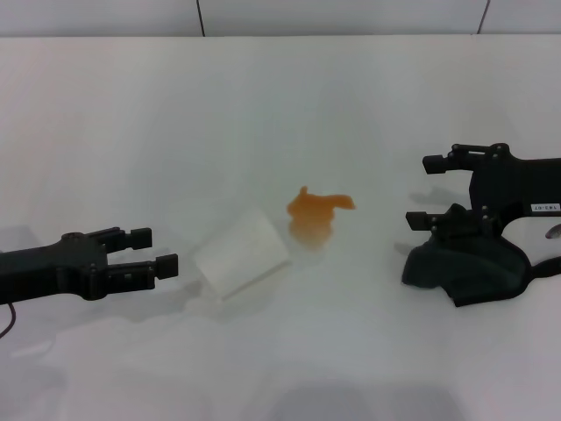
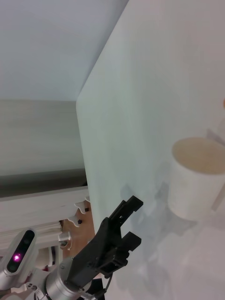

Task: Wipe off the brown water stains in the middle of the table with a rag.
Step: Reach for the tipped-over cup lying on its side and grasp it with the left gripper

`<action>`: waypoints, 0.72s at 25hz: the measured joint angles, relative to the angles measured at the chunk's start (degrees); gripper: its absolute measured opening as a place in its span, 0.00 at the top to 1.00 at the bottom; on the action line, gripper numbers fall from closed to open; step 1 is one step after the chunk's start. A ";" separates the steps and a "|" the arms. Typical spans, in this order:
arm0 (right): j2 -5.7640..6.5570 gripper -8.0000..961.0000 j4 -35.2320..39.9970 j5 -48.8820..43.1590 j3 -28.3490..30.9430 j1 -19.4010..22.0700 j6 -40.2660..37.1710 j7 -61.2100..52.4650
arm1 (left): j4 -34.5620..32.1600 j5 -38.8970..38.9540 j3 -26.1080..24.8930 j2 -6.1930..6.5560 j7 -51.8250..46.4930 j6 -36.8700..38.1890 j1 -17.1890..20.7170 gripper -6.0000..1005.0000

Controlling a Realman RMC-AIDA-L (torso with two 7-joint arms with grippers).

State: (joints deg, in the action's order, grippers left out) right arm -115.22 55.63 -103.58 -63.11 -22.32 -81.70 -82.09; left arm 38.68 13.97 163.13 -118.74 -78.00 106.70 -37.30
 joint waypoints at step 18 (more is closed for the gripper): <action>0.11 0.09 0.54 -0.47 -0.40 0.41 -0.24 -0.09 | 0.16 0.00 0.00 0.00 -0.05 0.00 0.04 0.13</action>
State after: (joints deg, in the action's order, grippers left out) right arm -115.11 56.17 -104.06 -63.51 -21.91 -81.94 -82.18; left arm 38.84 13.97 163.12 -118.74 -78.05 106.70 -37.26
